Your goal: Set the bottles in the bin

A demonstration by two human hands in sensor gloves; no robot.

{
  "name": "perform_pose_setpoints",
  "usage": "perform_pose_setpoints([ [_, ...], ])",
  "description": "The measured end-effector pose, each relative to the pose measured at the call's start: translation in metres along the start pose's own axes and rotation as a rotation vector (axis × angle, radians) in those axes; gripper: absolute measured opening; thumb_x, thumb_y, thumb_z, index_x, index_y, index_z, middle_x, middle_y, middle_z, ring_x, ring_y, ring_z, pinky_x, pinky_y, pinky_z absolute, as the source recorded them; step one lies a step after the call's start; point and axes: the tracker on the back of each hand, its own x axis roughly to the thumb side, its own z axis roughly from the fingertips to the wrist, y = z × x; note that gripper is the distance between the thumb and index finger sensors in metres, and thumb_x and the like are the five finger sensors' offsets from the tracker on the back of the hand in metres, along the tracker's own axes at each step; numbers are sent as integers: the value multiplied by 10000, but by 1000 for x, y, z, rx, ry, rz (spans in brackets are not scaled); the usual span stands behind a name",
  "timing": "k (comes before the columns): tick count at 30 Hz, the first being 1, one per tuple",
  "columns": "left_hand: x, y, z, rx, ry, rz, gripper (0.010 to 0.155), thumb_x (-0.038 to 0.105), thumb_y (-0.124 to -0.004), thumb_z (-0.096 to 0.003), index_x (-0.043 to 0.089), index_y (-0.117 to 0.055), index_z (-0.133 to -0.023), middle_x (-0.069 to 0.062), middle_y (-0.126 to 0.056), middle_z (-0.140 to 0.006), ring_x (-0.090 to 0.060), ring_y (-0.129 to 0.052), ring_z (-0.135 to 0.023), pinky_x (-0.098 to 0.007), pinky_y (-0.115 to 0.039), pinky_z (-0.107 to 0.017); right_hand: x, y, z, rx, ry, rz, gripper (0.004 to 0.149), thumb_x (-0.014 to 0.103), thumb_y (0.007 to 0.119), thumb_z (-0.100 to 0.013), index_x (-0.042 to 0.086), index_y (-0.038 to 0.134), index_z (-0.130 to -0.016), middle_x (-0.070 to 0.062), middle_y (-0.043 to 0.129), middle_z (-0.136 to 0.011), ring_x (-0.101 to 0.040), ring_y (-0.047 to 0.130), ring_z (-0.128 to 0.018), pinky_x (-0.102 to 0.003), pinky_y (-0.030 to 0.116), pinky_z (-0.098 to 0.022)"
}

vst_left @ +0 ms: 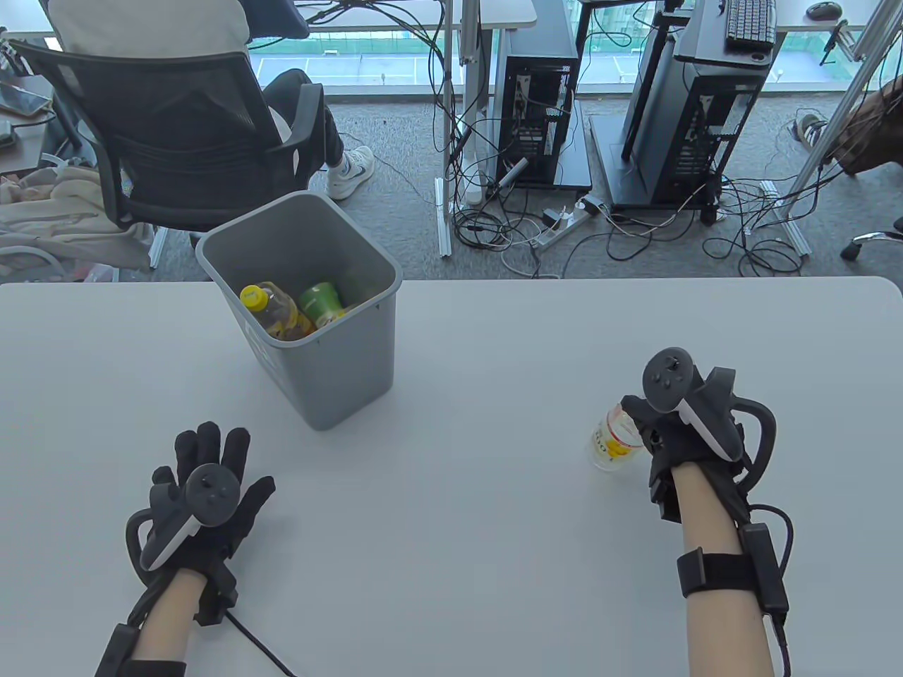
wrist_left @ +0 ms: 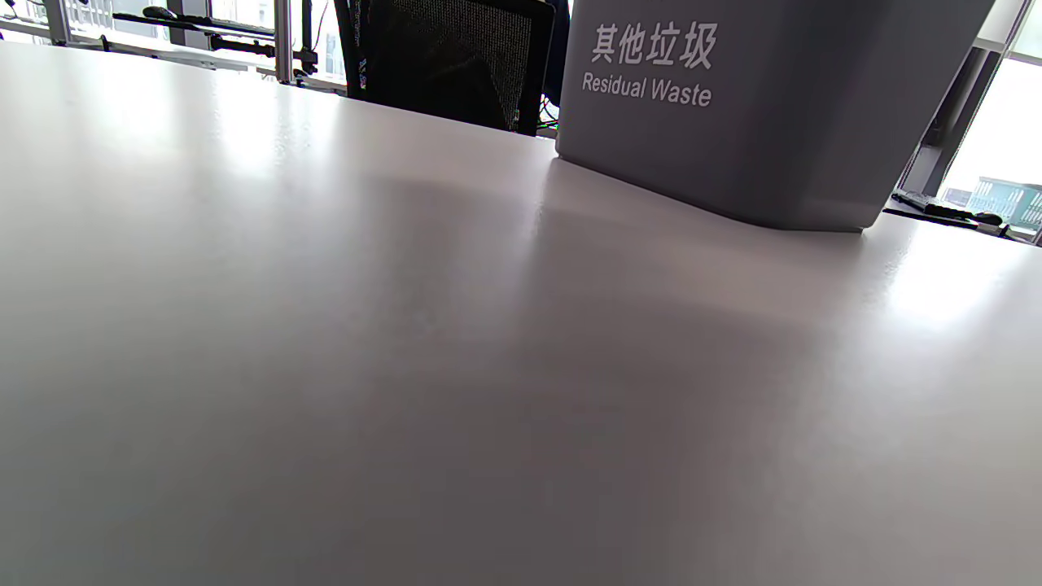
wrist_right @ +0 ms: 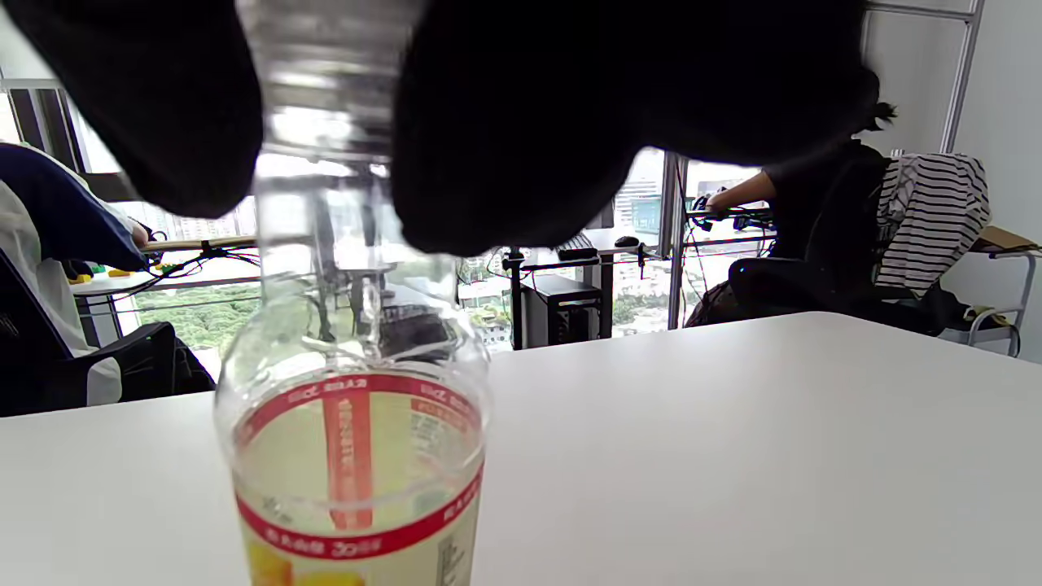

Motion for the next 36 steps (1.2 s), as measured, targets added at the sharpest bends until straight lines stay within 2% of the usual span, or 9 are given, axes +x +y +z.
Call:
perform_pose_setpoints([
  [5,0,0,0,-3,5,1,833,744,-430,-476,381,-146,-1170,0,-21,-1278,-319,-2,-1200,-677,-184,-837,40,-17,4,-96,-74,-122,620,556,858,-443,303,605,-949,-100,920,-766,-158,982,-320,-300,875,-258],
  [17,-1,0,1,15,0,5,831,741,-446,-477,381,-159,-1170,-1,-34,-1278,-319,-14,-1200,-675,-196,-837,162,-80,37,-496,-300,-324,652,576,812,-470,274,510,-962,-60,869,-836,-108,967,-327,-265,873,-269],
  [20,-2,1,0,16,4,14,831,741,-449,-477,381,-163,-1170,3,-38,-1278,-318,-14,-1199,-675,-196,-838,191,-86,45,-533,-360,-329,653,585,798,-477,284,490,-968,-45,858,-852,-103,966,-340,-261,873,-280],
  [24,-4,1,0,14,9,25,831,740,-449,-478,381,-163,-1170,2,-36,-1278,-318,-14,-1200,-674,-192,-838,230,-81,52,-525,-407,-318,659,584,800,-478,289,484,-976,-47,852,-858,-96,959,-333,-257,870,-276],
  [28,-5,1,0,15,10,29,832,741,-451,-476,381,-163,-1170,0,-39,-1279,-319,-14,-1200,-675,-189,-837,267,-66,54,-506,-440,-288,658,579,802,-479,299,481,-981,-48,845,-867,-97,958,-344,-259,868,-285],
  [34,-4,1,0,7,8,21,830,740,-454,-477,384,-164,-1169,1,-39,-1280,-316,-13,-1201,-674,-185,-838,298,-33,49,-484,-435,-221,657,576,774,-489,318,454,-1001,-30,795,-926,-118,952,-420,-278,864,-345],
  [36,-4,1,0,7,7,18,833,740,-463,-477,384,-170,-1170,0,-44,-1281,-317,-14,-1201,-675,-184,-837,301,-22,49,-448,-423,-263,677,597,753,-481,322,463,-1027,-9,779,-954,-128,957,-456,-287,869,-372],
])
